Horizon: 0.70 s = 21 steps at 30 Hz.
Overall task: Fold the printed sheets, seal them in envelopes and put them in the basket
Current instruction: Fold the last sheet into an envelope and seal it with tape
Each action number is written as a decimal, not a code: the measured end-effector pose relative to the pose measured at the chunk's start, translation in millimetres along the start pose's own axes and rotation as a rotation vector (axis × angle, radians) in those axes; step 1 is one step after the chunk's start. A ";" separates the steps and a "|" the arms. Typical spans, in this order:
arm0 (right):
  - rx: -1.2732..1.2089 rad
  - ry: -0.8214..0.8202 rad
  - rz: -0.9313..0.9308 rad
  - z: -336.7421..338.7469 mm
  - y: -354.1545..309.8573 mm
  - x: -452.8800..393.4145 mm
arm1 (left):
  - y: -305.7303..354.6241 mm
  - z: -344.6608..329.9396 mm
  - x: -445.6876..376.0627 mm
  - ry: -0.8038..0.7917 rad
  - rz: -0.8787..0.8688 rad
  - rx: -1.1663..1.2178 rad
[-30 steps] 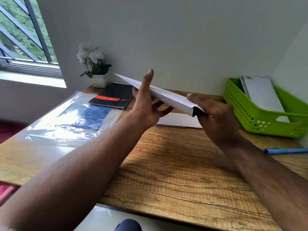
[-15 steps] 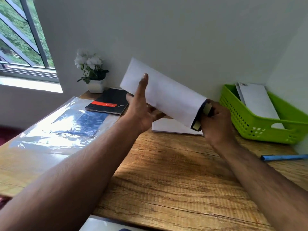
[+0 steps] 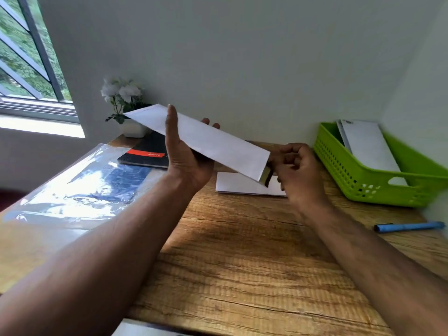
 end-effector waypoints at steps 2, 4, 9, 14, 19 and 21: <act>-0.206 -0.064 -0.093 -3.9 -1.0 5.3 | 5.7 4.8 -3.0 0.025 -0.029 -0.013; -0.263 -0.121 -0.133 -10.4 -3.8 11.2 | 6.9 3.3 -2.3 0.014 -0.034 -0.036; -0.326 -0.342 -0.345 -37.5 12.6 24.6 | 2.5 -6.9 2.7 -0.058 -0.038 -0.079; -0.445 -0.592 -0.456 -61.5 12.0 41.4 | -11.9 -6.9 7.0 -0.082 0.029 -0.109; -0.509 -0.588 -0.426 -59.9 3.9 41.6 | -16.3 -2.9 3.1 -0.096 0.063 -0.110; -0.505 -0.595 -0.424 -58.6 3.3 40.3 | -14.9 -5.8 2.8 -0.114 0.048 -0.125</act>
Point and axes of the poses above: each hand's wrist, its own x-axis away from the middle knuckle, its own z-axis out of the back of the hand, y = z × x, the point moved 10 cm from there along -x, towards the middle knuckle, and after that the axes turned 6 degrees about -z, right-handed, at the moved point
